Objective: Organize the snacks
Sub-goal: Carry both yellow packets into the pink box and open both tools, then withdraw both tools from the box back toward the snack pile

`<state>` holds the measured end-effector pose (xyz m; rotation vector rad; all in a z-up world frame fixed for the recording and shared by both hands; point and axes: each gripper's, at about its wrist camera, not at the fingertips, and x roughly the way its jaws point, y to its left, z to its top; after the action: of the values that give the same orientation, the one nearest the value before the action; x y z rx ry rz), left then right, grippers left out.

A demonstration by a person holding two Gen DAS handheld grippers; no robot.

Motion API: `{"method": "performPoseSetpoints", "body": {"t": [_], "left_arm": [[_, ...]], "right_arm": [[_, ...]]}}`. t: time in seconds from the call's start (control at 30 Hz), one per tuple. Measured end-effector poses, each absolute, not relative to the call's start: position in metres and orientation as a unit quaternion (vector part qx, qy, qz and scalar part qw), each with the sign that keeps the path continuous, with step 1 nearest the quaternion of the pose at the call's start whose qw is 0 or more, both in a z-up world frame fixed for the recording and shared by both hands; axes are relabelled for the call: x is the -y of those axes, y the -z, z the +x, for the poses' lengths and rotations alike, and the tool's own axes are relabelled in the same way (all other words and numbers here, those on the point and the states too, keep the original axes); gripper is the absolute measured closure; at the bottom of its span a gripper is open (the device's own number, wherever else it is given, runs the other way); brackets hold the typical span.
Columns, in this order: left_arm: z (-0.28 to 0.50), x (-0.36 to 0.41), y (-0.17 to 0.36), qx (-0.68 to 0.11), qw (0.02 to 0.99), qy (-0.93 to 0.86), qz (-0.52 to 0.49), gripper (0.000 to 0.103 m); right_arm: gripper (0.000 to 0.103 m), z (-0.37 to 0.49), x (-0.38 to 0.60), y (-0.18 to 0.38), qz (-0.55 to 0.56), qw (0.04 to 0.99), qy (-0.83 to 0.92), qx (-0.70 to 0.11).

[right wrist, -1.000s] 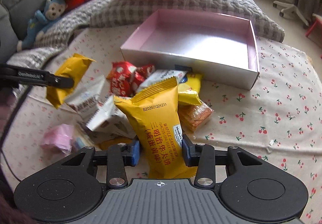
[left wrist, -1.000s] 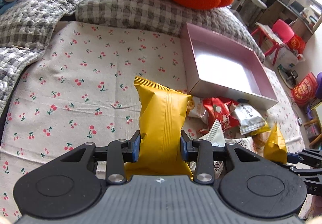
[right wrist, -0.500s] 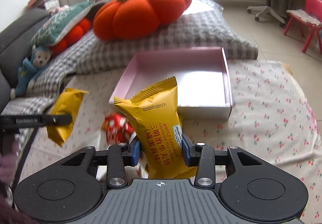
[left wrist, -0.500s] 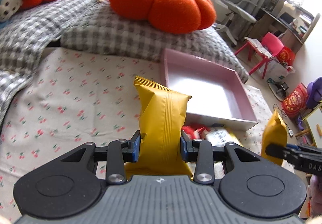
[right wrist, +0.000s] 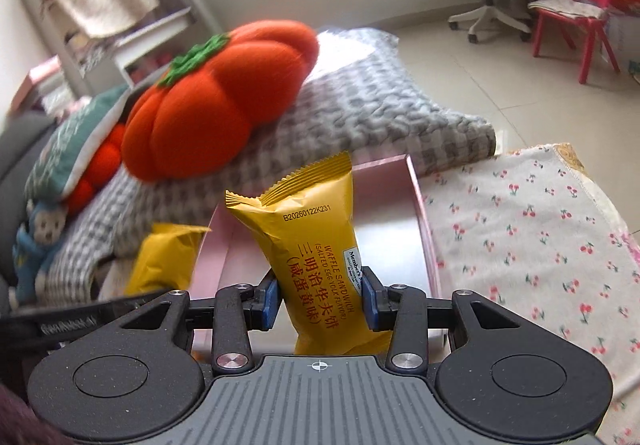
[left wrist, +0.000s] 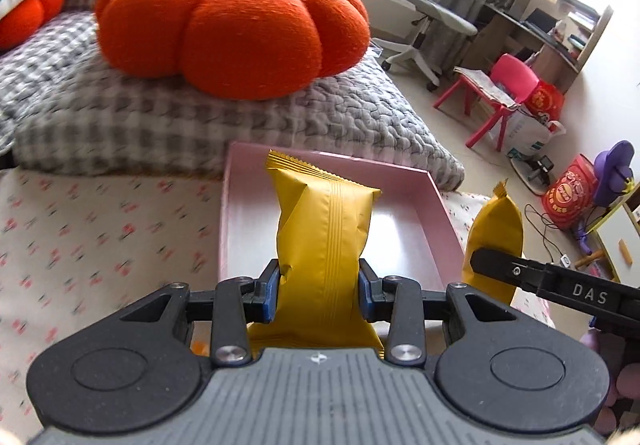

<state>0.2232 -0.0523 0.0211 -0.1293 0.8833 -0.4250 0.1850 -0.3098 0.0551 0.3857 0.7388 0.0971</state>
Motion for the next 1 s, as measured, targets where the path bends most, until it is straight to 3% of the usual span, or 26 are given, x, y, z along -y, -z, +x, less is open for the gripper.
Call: {"method": "performPoseSetpoints", "body": {"t": [0.4,0.8,0.87,0.9,0.93,1.0], "left_arm": [[0.245,0.072,0.018,-0.422,0.887,0.173,-0.075,0.069],[0.242,0.074,0.023,-0.427,0.887,0.165,-0.048,0.067],[0.24,0.074,0.022,-0.425,0.889,0.164,-0.042,0.058],[0.239,0.076,0.022,-0.423,0.89,0.165,-0.04,0.046],[0.239,0.076,0.021,-0.421,0.891,0.165,-0.04,0.04],[0.239,0.079,0.02,-0.42,0.892,0.163,-0.037,0.036]], "right_arm": [[0.064,0.215,0.326,-0.005,0.221,0.905,-0.013,-0.364],[0.061,0.217,0.321,0.004,0.213,0.903,-0.008,-0.373],[0.052,0.218,0.321,0.003,0.213,0.903,-0.004,-0.374],[0.045,0.218,0.322,0.002,0.215,0.902,-0.004,-0.374],[0.033,0.216,0.322,0.001,0.216,0.903,-0.004,-0.372],[0.029,0.214,0.322,-0.003,0.215,0.905,-0.006,-0.366]]}}
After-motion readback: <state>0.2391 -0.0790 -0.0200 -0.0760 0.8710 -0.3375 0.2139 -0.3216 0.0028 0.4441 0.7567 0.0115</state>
